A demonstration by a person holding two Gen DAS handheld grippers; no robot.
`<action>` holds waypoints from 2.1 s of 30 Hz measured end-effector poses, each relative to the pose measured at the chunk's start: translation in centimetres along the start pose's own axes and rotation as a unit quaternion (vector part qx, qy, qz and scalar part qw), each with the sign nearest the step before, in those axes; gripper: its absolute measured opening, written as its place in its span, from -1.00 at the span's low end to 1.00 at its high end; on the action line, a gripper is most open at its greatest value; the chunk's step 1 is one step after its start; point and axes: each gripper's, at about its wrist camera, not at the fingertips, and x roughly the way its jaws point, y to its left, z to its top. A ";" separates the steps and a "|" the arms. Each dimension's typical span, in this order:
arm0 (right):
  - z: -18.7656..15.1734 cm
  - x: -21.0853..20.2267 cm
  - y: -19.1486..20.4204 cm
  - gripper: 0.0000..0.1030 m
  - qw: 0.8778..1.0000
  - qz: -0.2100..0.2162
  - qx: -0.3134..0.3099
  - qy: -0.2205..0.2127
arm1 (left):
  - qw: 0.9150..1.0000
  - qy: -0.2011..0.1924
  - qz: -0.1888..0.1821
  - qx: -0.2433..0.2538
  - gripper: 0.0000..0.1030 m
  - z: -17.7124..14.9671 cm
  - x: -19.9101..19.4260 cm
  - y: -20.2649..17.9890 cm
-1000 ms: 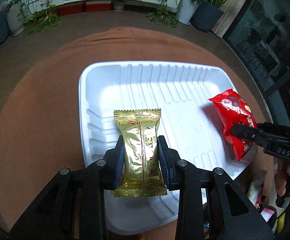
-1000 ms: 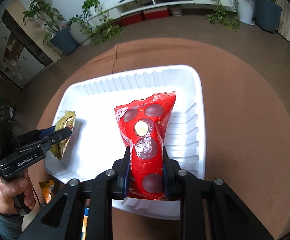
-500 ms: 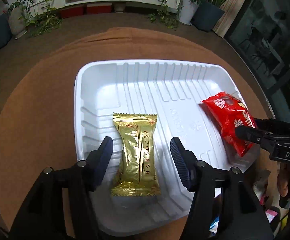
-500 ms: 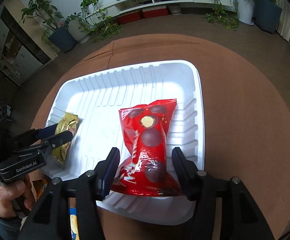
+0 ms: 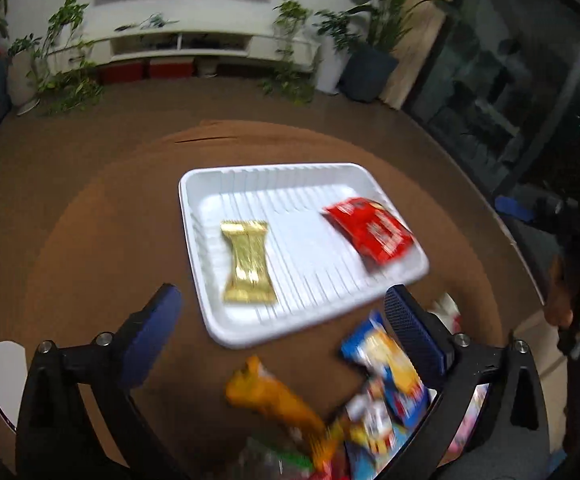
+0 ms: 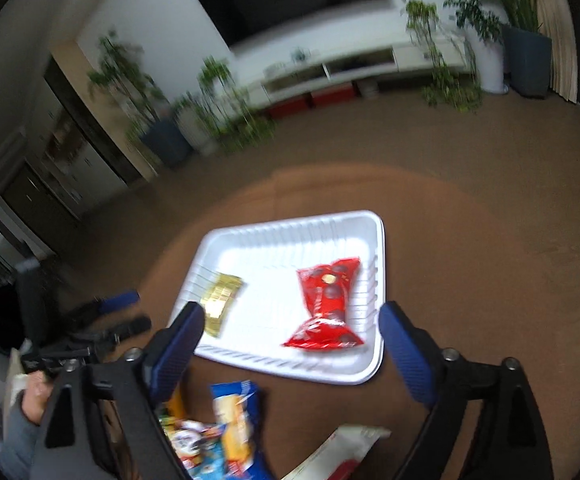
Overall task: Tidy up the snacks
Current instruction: 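Withdraw both tools from the tray back over the snack pile, then grasp the white-red strawberry packet with the left tool while the right tool grasps the white packet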
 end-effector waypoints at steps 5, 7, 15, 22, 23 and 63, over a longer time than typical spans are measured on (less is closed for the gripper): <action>-5.1 -6.0 0.6 1.00 0.995 0.067 0.044 -0.054 | 0.999 -0.011 0.036 0.006 0.99 -6.2 -5.3 -0.5; -7.6 -7.2 0.5 1.00 0.993 0.083 0.061 -0.051 | 0.998 0.007 0.066 -0.009 0.99 -8.6 -6.0 -0.2; -18.4 -9.3 -0.7 0.95 0.990 0.067 0.124 -0.027 | 0.998 0.028 0.053 -0.012 0.99 -15.8 -7.0 0.9; -23.7 -8.9 2.7 0.84 0.997 -0.002 0.074 -0.011 | 0.999 0.040 0.012 0.035 0.99 -19.6 -7.6 -4.2; -23.8 -8.5 3.3 0.81 0.998 -0.015 0.060 -0.008 | 0.998 0.044 0.009 0.045 0.99 -20.2 -7.4 -5.5; -26.1 3.3 13.6 0.24 0.984 -0.065 -0.068 0.154 | 0.997 0.026 0.054 -0.049 0.14 -24.0 -8.2 -4.1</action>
